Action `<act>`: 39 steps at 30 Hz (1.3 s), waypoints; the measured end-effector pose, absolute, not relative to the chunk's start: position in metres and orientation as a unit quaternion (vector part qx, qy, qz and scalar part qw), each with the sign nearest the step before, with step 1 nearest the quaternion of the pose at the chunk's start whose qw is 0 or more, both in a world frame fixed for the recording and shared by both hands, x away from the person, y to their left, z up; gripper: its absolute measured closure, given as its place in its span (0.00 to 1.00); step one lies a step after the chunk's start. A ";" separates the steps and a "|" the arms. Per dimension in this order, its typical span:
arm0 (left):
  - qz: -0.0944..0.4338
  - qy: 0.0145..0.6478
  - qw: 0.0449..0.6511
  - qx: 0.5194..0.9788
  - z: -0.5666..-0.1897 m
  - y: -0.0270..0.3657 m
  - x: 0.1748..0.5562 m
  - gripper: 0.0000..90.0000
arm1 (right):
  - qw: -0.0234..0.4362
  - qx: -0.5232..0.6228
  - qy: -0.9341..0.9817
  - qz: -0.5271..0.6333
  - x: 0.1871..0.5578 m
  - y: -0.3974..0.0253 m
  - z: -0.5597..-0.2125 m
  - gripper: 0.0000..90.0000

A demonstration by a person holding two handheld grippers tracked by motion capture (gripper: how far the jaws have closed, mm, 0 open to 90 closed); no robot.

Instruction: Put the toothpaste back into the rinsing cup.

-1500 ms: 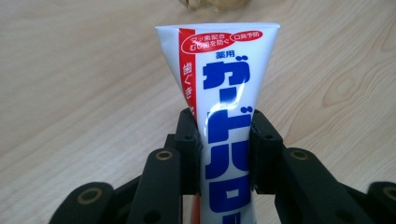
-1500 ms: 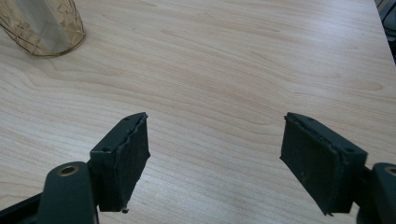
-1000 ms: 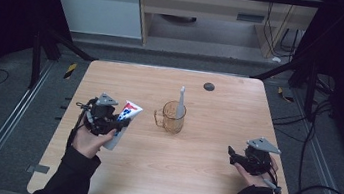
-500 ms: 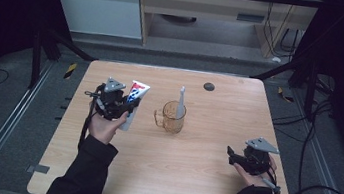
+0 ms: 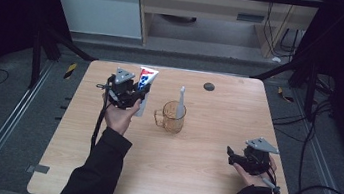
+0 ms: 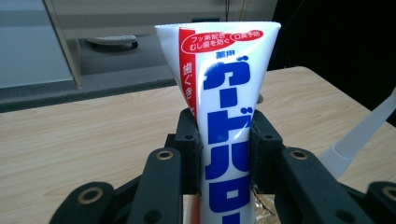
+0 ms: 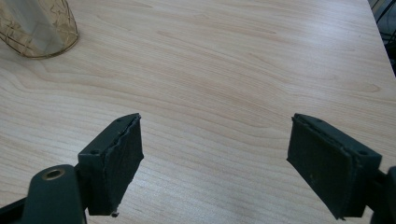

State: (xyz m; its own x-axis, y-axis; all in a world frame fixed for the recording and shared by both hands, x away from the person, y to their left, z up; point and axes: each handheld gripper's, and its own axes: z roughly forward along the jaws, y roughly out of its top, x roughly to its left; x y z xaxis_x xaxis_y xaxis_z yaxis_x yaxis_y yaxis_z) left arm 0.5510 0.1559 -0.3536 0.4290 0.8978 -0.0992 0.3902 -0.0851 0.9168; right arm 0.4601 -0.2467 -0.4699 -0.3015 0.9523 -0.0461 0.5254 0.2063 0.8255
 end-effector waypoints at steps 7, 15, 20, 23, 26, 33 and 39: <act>0.269 0.458 0.505 0.680 -0.349 0.138 0.559 0.77 | 0.291 0.515 0.718 0.366 0.460 -0.251 -0.473 0.19; 0.275 0.448 0.527 0.668 -0.353 0.117 0.566 0.77 | 0.301 0.516 0.716 0.362 0.461 -0.253 -0.475 0.19; 0.275 0.442 0.533 0.667 -0.354 0.110 0.570 0.77 | 0.305 0.515 0.715 0.362 0.461 -0.253 -0.474 0.19; 0.275 0.442 0.535 0.665 -0.355 0.107 0.571 0.77 | 0.306 0.513 0.716 0.362 0.461 -0.250 -0.473 0.19; 0.277 0.442 0.539 0.661 -0.357 0.106 0.571 0.77 | 0.306 0.511 0.718 0.361 0.462 -0.248 -0.473 0.19; 0.276 0.441 0.552 0.652 -0.360 0.103 0.573 0.77 | 0.307 0.509 0.718 0.361 0.462 -0.248 -0.473 0.19; 0.277 0.439 0.556 0.649 -0.366 0.097 0.574 0.77 | 0.308 0.509 0.718 0.361 0.462 -0.248 -0.474 0.19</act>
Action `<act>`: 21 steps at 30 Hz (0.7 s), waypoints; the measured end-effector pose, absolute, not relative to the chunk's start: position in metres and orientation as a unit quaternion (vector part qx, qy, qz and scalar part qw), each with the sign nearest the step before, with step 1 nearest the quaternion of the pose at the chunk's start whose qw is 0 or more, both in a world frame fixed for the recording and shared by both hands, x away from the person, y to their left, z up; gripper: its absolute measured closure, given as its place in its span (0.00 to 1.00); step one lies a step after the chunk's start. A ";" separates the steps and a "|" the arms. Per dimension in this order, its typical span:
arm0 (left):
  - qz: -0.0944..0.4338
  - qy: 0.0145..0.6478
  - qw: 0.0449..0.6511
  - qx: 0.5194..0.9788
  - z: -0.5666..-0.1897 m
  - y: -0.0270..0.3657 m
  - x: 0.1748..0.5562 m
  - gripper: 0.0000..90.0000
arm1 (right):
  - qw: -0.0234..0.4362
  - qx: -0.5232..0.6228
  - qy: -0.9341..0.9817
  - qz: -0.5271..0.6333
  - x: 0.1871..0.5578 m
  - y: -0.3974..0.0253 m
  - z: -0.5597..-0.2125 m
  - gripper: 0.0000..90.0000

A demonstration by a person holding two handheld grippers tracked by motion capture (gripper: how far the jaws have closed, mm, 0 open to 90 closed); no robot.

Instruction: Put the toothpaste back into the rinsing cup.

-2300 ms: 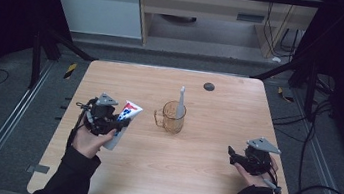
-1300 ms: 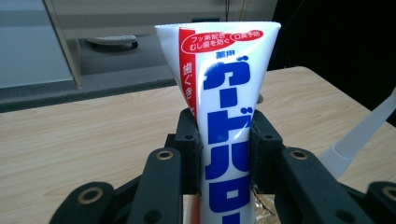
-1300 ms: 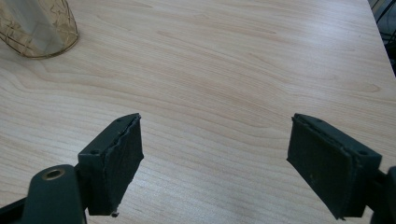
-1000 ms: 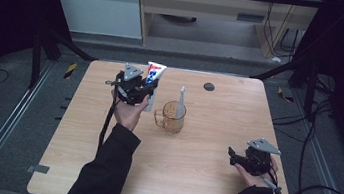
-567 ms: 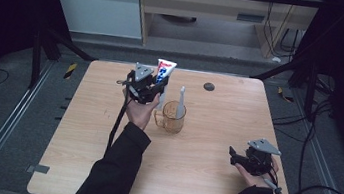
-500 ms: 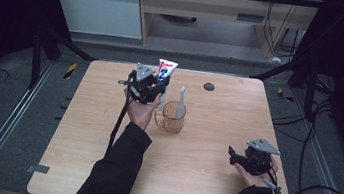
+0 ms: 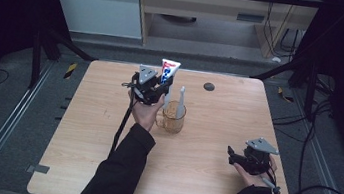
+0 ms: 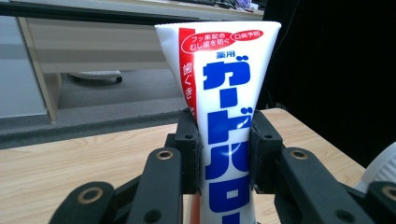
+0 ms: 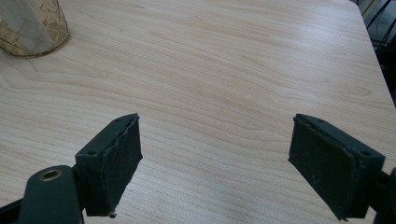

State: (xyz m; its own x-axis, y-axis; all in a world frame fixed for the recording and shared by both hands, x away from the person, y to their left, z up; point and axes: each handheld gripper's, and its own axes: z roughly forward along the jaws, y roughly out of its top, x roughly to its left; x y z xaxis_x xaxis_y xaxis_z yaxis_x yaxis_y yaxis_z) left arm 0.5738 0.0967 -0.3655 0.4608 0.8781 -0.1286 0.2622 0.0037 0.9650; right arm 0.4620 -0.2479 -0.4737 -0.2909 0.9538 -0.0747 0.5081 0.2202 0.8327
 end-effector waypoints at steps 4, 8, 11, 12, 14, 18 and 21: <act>0.279 0.440 0.555 0.649 -0.370 0.093 0.574 0.77 | 0.309 0.509 0.717 0.361 0.462 -0.248 -0.474 0.19; 0.281 0.444 0.553 0.647 -0.379 0.088 0.575 0.77 | 0.309 0.508 0.717 0.363 0.462 -0.248 -0.474 0.19; 0.281 0.445 0.557 0.642 -0.384 0.086 0.576 0.77 | 0.309 0.508 0.717 0.363 0.462 -0.248 -0.474 0.19; 0.285 0.444 0.557 0.641 -0.385 0.085 0.577 0.77 | 0.310 0.508 0.718 0.362 0.462 -0.248 -0.474 0.19; 0.285 0.444 0.559 0.640 -0.387 0.083 0.577 0.77 | 0.309 0.509 0.717 0.362 0.462 -0.249 -0.474 0.19; 0.280 0.445 0.563 0.638 -0.389 0.081 0.577 0.77 | 0.309 0.509 0.716 0.363 0.462 -0.249 -0.474 0.19; 0.280 0.442 0.565 0.637 -0.390 0.081 0.577 0.77 | 0.310 0.508 0.717 0.362 0.462 -0.248 -0.474 0.19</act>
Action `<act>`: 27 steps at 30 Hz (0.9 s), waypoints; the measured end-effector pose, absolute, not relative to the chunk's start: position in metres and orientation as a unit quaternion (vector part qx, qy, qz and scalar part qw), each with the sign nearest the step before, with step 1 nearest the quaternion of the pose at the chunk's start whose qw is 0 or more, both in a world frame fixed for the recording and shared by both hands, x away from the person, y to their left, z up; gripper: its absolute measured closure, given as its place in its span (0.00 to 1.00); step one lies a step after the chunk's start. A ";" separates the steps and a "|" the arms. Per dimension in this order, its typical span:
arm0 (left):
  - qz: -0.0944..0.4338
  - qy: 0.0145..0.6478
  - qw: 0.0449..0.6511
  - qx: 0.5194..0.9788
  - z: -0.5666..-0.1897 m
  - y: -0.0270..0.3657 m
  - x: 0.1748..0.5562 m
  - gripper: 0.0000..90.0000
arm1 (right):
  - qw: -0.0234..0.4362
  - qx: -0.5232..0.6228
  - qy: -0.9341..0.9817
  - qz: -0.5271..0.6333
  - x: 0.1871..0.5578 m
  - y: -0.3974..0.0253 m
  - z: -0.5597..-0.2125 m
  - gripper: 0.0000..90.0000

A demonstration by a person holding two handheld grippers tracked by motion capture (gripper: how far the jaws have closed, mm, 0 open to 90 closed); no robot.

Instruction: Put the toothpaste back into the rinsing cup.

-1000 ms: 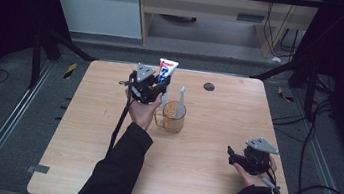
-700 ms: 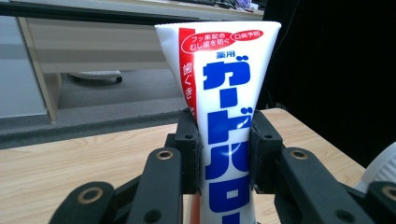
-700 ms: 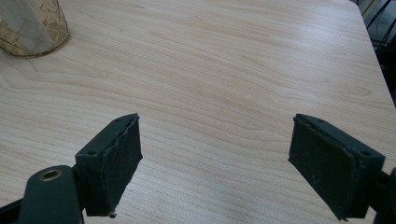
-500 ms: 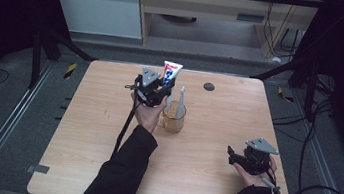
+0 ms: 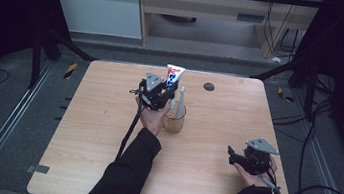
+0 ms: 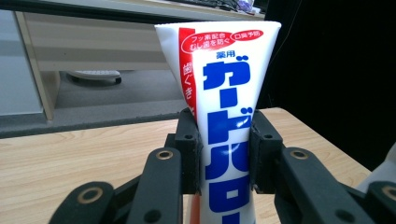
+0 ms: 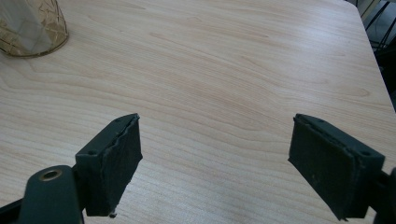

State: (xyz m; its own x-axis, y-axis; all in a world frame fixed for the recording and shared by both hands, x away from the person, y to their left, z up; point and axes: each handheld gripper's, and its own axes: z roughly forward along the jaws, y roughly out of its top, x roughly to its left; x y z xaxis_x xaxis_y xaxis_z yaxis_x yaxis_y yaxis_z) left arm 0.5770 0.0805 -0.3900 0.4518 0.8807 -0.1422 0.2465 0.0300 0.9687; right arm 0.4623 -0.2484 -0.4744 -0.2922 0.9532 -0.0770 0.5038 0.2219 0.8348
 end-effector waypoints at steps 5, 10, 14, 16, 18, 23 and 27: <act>0.274 0.442 0.569 0.637 -0.393 0.079 0.579 0.77 | 0.309 0.507 0.719 0.362 0.462 -0.248 -0.475 0.19; 0.273 0.442 0.566 0.640 -0.400 0.075 0.580 0.77 | 0.311 0.505 0.719 0.362 0.462 -0.248 -0.475 0.19; 0.271 0.442 0.565 0.642 -0.405 0.073 0.579 0.77 | 0.310 0.506 0.719 0.361 0.462 -0.248 -0.475 0.19; 0.270 0.440 0.564 0.644 -0.408 0.072 0.579 0.77 | 0.310 0.506 0.719 0.361 0.462 -0.248 -0.475 0.19; 0.268 0.441 0.564 0.645 -0.412 0.072 0.578 0.77 | 0.310 0.506 0.719 0.361 0.462 -0.248 -0.475 0.19; 0.265 0.442 0.563 0.646 -0.418 0.072 0.577 0.77 | 0.309 0.506 0.720 0.361 0.462 -0.248 -0.475 0.19; 0.264 0.439 0.560 0.651 -0.421 0.070 0.575 0.76 | 0.310 0.505 0.721 0.360 0.463 -0.248 -0.476 0.19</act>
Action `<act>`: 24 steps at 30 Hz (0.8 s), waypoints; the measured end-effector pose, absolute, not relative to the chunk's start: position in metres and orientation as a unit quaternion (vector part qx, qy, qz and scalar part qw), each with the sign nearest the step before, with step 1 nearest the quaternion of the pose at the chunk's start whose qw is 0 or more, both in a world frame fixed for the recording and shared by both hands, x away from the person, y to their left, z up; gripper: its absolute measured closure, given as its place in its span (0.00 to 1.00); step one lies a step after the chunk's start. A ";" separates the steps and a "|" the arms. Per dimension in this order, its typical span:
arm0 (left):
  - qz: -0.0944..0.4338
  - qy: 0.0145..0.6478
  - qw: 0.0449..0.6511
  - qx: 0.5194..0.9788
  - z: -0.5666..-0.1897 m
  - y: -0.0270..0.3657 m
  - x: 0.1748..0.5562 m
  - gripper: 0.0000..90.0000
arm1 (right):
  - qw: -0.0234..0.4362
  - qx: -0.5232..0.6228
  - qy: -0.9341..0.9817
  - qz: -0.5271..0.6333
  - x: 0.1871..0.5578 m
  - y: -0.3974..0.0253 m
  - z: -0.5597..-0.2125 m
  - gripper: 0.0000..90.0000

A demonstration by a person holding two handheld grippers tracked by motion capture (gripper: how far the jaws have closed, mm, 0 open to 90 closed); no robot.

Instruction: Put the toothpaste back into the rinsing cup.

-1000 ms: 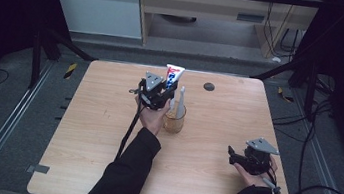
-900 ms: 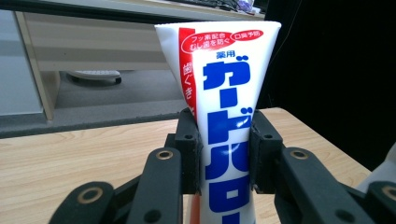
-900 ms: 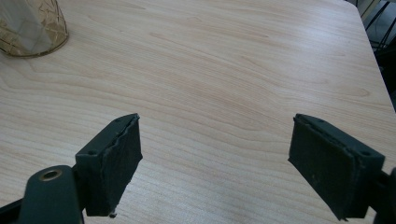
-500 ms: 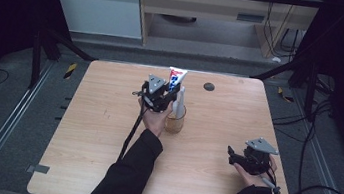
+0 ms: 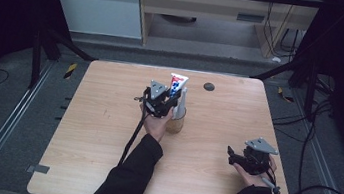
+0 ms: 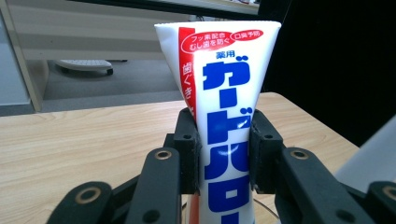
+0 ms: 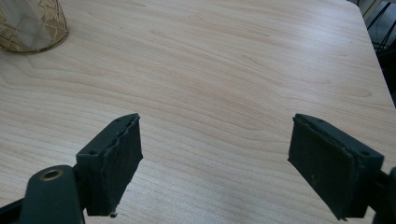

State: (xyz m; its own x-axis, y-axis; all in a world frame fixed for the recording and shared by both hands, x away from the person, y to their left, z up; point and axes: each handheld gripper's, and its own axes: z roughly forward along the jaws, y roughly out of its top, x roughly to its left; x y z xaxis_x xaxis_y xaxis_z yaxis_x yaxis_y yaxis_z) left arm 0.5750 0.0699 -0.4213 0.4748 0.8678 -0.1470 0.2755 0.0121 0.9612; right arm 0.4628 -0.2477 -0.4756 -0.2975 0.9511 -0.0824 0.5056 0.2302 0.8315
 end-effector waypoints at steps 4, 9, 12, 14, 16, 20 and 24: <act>0.265 0.435 0.555 0.658 -0.424 0.069 0.573 0.76 | 0.309 0.505 0.720 0.361 0.463 -0.248 -0.475 0.19; 0.258 0.435 0.548 0.666 -0.426 0.070 0.572 0.75 | 0.310 0.504 0.721 0.359 0.463 -0.247 -0.476 0.19; 0.258 0.433 0.540 0.673 -0.427 0.069 0.571 0.75 | 0.310 0.505 0.721 0.360 0.463 -0.247 -0.475 0.19; 0.262 0.430 0.538 0.676 -0.429 0.069 0.570 0.74 | 0.310 0.505 0.721 0.359 0.463 -0.248 -0.475 0.19; 0.262 0.429 0.538 0.677 -0.429 0.070 0.569 0.74 | 0.310 0.505 0.721 0.359 0.463 -0.247 -0.475 0.19; 0.268 0.430 0.530 0.680 -0.430 0.071 0.568 0.72 | 0.309 0.505 0.721 0.359 0.463 -0.247 -0.476 0.19; 0.265 0.427 0.519 0.691 -0.432 0.072 0.566 0.66 | 0.310 0.505 0.721 0.359 0.463 -0.247 -0.475 0.19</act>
State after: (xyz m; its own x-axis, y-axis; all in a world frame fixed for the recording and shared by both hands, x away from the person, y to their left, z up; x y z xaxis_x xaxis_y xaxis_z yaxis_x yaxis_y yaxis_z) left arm 0.5657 0.0716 -0.4321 0.4944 0.8658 -0.0769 0.3160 -0.0967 0.9438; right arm 0.4627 -0.2472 -0.4754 -0.2983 0.9507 -0.0847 0.5054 0.2326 0.8310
